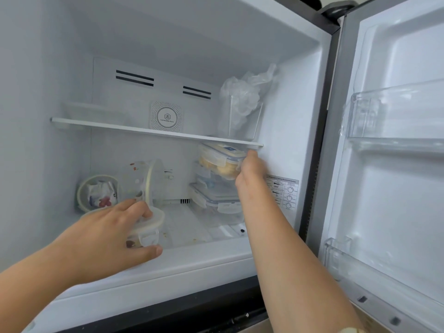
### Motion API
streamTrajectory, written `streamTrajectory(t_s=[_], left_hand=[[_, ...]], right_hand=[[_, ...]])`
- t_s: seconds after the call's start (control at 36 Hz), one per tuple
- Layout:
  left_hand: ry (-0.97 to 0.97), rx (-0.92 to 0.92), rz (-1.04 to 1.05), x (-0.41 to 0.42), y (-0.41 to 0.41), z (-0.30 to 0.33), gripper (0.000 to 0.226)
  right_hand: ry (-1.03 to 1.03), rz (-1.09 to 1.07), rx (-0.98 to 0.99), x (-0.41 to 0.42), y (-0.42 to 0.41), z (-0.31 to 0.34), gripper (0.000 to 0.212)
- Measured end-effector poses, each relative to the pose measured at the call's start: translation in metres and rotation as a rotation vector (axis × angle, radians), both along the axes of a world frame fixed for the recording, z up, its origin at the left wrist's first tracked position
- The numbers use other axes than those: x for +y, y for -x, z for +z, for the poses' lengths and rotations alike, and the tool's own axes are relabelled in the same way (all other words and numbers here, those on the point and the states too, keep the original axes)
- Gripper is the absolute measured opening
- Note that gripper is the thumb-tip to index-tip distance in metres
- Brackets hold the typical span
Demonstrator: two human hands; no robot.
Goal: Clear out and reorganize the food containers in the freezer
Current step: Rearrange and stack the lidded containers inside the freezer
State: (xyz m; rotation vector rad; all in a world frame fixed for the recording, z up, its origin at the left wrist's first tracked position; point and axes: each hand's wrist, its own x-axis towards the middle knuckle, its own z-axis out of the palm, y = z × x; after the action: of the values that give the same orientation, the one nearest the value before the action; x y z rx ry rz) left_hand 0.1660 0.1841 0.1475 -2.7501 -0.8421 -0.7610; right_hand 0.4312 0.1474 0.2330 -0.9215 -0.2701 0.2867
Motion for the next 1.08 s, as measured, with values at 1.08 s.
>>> streamTrajectory(t_s=[1.08], left_hand=[[0.049,0.009,0.025,-0.006,-0.001,0.004,0.056]], right_hand=[[0.423,-0.621,-0.956,0.003,0.027,-0.063,0.061]])
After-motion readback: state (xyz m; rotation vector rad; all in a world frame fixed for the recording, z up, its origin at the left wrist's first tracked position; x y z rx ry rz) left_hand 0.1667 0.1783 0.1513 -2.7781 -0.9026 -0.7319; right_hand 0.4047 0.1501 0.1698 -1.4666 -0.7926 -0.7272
